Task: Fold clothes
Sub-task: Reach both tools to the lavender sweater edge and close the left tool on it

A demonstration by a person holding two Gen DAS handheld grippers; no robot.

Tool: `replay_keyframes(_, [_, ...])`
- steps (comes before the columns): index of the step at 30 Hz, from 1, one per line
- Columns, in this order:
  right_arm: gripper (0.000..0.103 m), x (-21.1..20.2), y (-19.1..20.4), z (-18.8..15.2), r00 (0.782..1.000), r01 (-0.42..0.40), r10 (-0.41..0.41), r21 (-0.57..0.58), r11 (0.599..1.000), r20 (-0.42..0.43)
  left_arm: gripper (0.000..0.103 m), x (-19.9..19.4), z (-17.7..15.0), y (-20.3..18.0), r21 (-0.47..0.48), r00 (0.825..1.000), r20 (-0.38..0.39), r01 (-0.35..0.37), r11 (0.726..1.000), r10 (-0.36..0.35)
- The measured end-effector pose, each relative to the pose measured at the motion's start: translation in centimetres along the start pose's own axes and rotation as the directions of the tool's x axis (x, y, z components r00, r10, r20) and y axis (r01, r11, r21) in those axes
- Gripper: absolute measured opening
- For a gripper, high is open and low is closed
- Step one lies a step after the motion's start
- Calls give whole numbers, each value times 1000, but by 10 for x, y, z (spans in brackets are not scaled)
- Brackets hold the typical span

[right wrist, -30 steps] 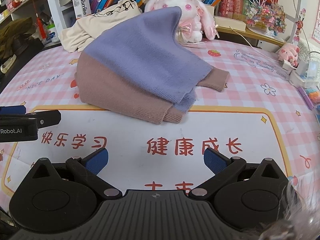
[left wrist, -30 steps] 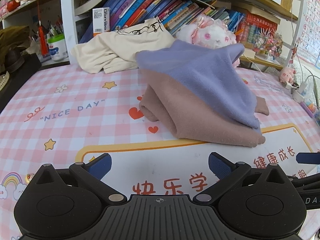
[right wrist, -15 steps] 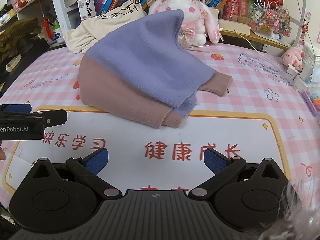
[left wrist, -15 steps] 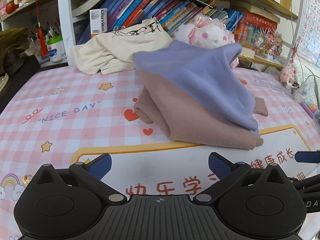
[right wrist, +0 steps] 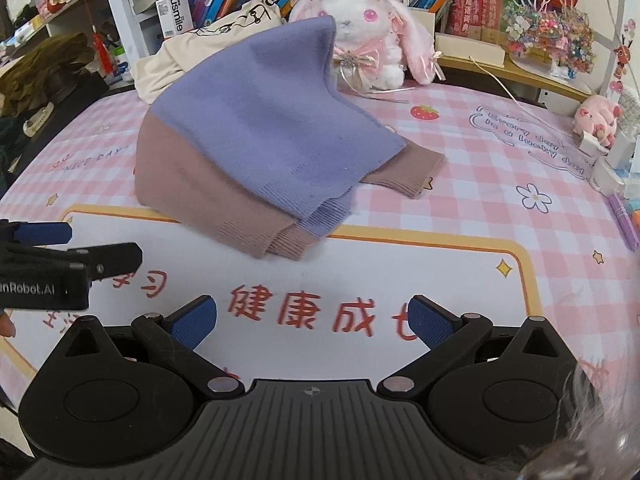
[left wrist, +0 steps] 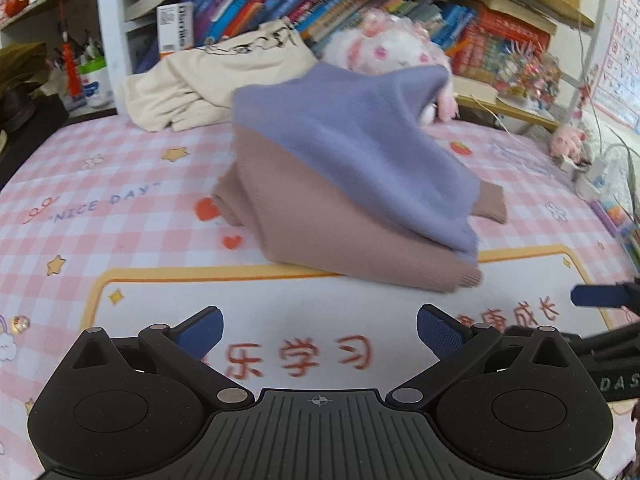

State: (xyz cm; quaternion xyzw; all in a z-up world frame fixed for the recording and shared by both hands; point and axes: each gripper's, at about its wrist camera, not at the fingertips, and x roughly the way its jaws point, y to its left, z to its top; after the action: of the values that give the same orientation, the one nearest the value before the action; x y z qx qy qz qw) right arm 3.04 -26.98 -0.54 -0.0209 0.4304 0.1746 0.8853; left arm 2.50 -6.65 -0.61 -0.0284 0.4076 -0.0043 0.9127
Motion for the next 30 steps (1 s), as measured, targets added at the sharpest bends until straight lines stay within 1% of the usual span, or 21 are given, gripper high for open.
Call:
replay_keyframes(4, [103, -2, -16, -2, 1000, -17, 17, -23, 1000, 5, 103, -2, 0, -18, 12, 1000, 8, 5, 1000, -5])
replay_keyframes(7, [103, -4, -32, 2, 999, -31, 31, -17, 999, 14, 103, -1, 4, -27, 15, 999, 18, 36, 999, -36])
replay_keyframes(9, [103, -4, -43, 5, 999, -41, 41, -10, 999, 18, 103, 3, 11, -33, 41, 998, 0, 63, 997, -64])
replay_keyframes(10, [103, -4, -49, 7, 999, -46, 46, -7, 999, 21, 103, 5, 17, -38, 75, 998, -2, 59, 995, -59])
replay_keyframes(12, [103, -4, -60, 10, 998, -56, 56, 0, 998, 25, 103, 6, 30, -48, 153, 999, 26, 22, 988, -26])
replay_keyframes(14, [103, -4, -68, 13, 998, -61, 61, -5, 998, 31, 103, 7, 44, -56, 203, 996, 92, -39, 978, 20])
replay_keyframes(16, [103, -3, -76, 15, 997, -71, 71, -8, 997, 28, 103, 11, 64, -63, 218, 986, 159, -81, 973, 47])
replay_keyframes(19, [103, -5, -84, 17, 995, -91, 92, -22, 996, 26, 103, 26, 97, -75, 222, 974, 220, -105, 969, 55])
replay_keyframes(21, [103, -7, -87, 17, 994, -98, 99, -28, 995, 35, 103, 40, 116, -86, 244, 966, 249, -130, 961, 67])
replay_keyframes(23, [103, -9, -92, 16, 994, -103, 104, -15, 995, 43, 103, 54, 129, -98, 278, 958, 271, -169, 946, 91])
replay_keyframes(26, [103, -9, -98, 16, 992, -115, 114, 24, 993, 49, 103, 74, 140, -113, 324, 946, 289, -241, 915, 147])
replay_keyframes(28, [103, -10, -102, 15, 991, -127, 125, 51, 991, 52, 102, 85, 144, -118, 334, 942, 290, -266, 904, 170])
replay_keyframes(29, [103, -11, -104, 15, 990, -133, 130, 57, 990, 53, 101, 89, 145, -119, 344, 943, 283, -269, 900, 174])
replay_keyframes(30, [103, -12, -105, 14, 989, -140, 137, 59, 988, 55, 95, 93, 146, -119, 356, 945, 274, -271, 894, 178])
